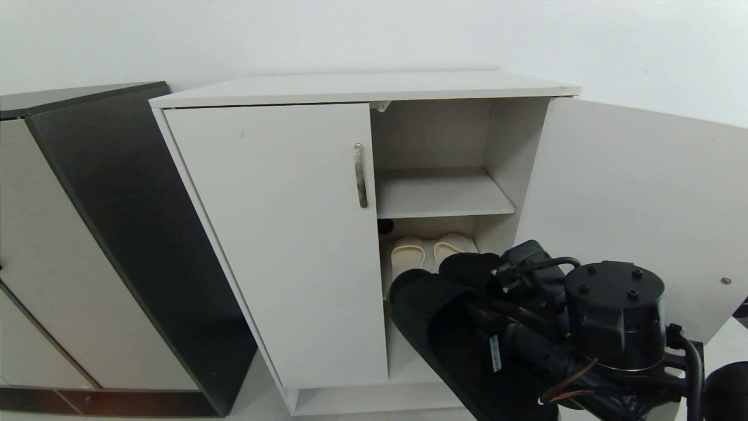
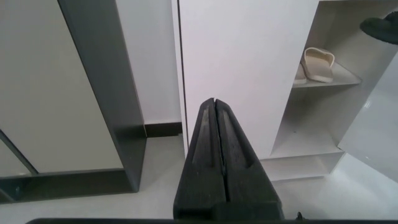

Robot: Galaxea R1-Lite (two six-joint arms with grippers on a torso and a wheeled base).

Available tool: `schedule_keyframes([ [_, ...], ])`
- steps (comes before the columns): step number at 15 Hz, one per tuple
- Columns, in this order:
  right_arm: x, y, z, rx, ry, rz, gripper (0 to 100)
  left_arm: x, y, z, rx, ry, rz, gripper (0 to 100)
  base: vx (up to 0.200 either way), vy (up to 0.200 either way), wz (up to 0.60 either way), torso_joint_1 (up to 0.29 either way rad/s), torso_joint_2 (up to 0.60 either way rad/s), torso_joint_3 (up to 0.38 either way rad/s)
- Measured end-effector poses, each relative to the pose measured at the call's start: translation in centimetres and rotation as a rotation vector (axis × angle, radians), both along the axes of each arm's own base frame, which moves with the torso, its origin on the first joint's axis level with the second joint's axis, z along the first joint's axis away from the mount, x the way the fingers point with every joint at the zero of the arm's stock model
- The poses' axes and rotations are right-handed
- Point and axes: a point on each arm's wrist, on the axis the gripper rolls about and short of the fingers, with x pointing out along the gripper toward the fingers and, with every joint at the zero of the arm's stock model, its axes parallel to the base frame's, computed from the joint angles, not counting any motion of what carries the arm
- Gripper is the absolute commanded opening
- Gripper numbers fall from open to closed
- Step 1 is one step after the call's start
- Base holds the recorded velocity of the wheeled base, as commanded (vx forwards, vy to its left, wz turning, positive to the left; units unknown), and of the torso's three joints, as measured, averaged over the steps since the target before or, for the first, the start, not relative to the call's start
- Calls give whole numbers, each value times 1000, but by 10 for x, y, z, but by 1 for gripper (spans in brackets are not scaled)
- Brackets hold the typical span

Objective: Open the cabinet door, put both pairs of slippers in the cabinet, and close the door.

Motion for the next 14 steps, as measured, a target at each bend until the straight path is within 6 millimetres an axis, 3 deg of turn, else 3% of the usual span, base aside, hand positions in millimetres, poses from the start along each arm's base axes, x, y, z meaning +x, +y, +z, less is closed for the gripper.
schedule_keyframes([
  [4, 5, 6, 22, -8, 112, -135, 0, 0, 0, 0, 0, 0, 0, 0, 0, 0, 0, 0, 0, 0],
  [8, 6, 26, 61, 83, 30, -332, 0, 0, 0, 0, 0, 0, 0, 0, 0, 0, 0, 0, 0, 0],
  [12, 13, 44, 75, 114, -17, -381, 0, 0, 0, 0, 2, 0, 0, 0, 0, 0, 0, 0, 0, 0],
  [14, 19, 51, 75, 114, -33, -413, 0, 0, 0, 0, 2, 0, -1, 0, 200, 0, 0, -2, 2, 5],
])
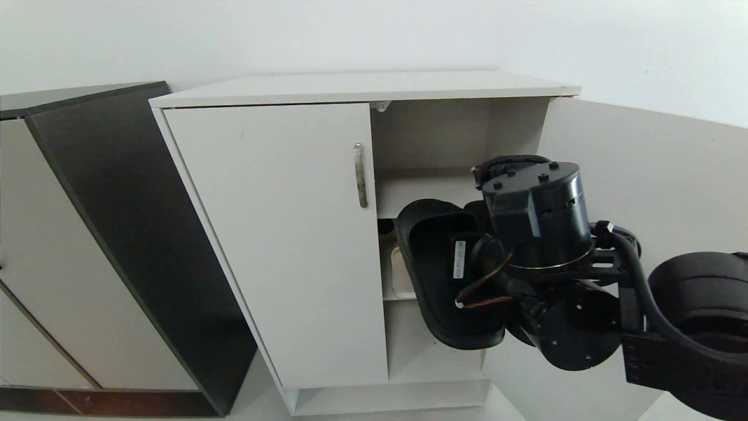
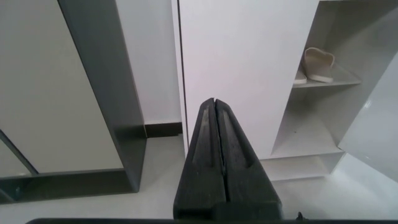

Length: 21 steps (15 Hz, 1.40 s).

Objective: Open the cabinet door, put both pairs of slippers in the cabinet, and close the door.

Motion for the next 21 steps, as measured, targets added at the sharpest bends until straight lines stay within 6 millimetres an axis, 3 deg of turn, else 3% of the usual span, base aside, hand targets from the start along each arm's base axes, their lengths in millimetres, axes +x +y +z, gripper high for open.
schedule_keyframes([
  [11, 40, 8, -13, -62, 10, -73, 0, 0, 0, 0, 1, 0, -2, 0, 200, 0, 0, 2, 3, 2],
  [15, 55, 13, -21, -83, -7, -84, 0, 0, 0, 0, 0, 0, 0, 0, 0, 0, 0, 0, 0, 0],
  [21, 86, 21, -17, -90, -38, -71, 0, 0, 0, 0, -2, 0, -1, 0, 0, 0, 0, 0, 0, 0],
])
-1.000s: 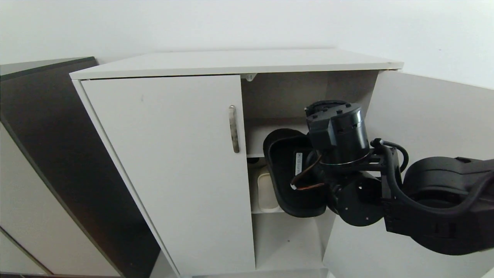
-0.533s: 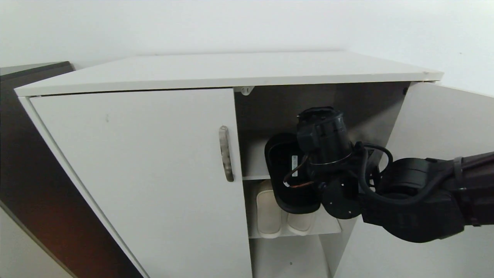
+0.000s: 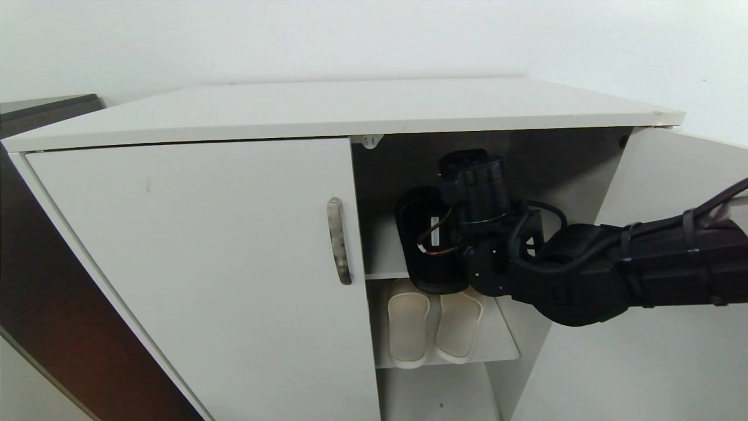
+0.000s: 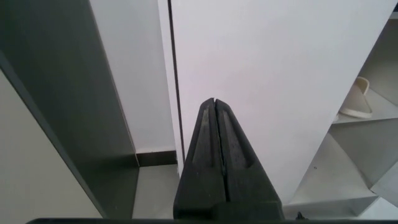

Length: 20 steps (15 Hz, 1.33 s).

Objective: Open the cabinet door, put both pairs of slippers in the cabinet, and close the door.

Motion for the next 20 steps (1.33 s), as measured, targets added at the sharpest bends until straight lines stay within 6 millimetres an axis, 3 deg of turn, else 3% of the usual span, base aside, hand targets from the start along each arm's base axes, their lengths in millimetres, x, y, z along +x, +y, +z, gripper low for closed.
schedule_keyframes([
  [6, 36, 2, -3, -1, -20, -32, 0, 0, 0, 0, 0, 0, 2, 0, 0, 0, 0, 0, 0, 0],
  [13, 52, 6, -16, -11, -10, -47, 0, 0, 0, 0, 0, 0, 2, 0, 0, 0, 0, 0, 0, 0],
  [14, 52, 7, -17, -16, -8, -48, 100, 0, 0, 0, 0, 0, 2, 0, 0, 0, 0, 0, 0, 0],
  [20, 49, 6, -20, -28, 2, -46, 100, 0, 0, 0, 0, 0, 2, 0, 0, 0, 0, 0, 0, 0],
])
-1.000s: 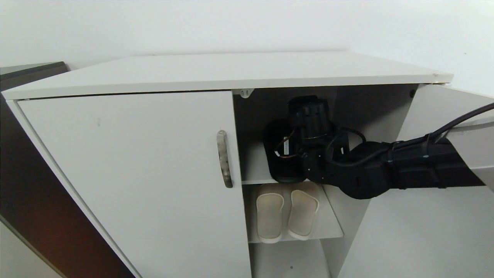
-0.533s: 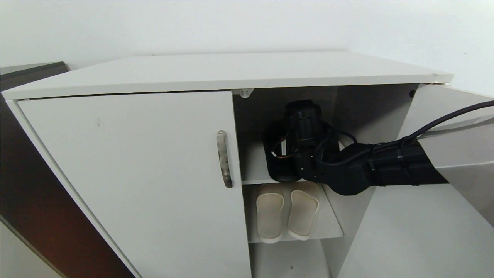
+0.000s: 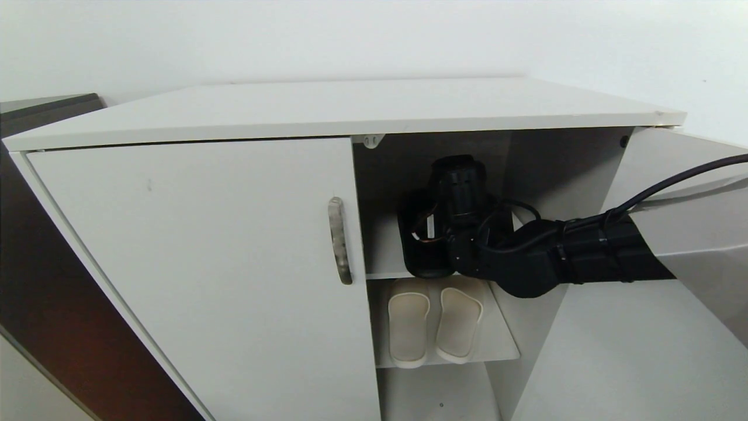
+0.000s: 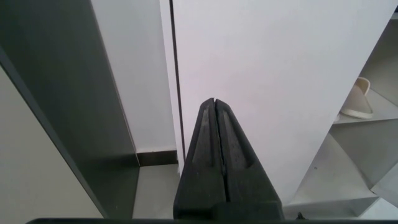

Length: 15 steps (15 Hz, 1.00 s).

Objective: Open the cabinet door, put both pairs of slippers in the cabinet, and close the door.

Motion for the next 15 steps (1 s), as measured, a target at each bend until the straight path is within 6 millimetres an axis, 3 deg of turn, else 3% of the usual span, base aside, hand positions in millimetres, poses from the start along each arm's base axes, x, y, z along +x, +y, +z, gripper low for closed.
schedule_keyframes([
  [4, -30, -5, 4, -14, 23, 35, 100, 0, 0, 0, -1, 0, 1, 0, 0, 0, 0, 0, 0, 0],
  [10, -100, -27, 17, 39, 26, 121, 100, 0, 0, 0, -1, 0, 1, 0, 0, 0, 0, 0, 0, 0],
  [11, -115, -32, 16, 39, 32, 145, 0, 0, 0, 0, -1, 0, 2, 0, 0, 0, 0, 0, 0, 0],
  [15, -166, -53, 4, 51, 38, 267, 0, 0, 0, 0, -2, 0, 3, 0, 0, 0, 0, 0, 0, 0],
])
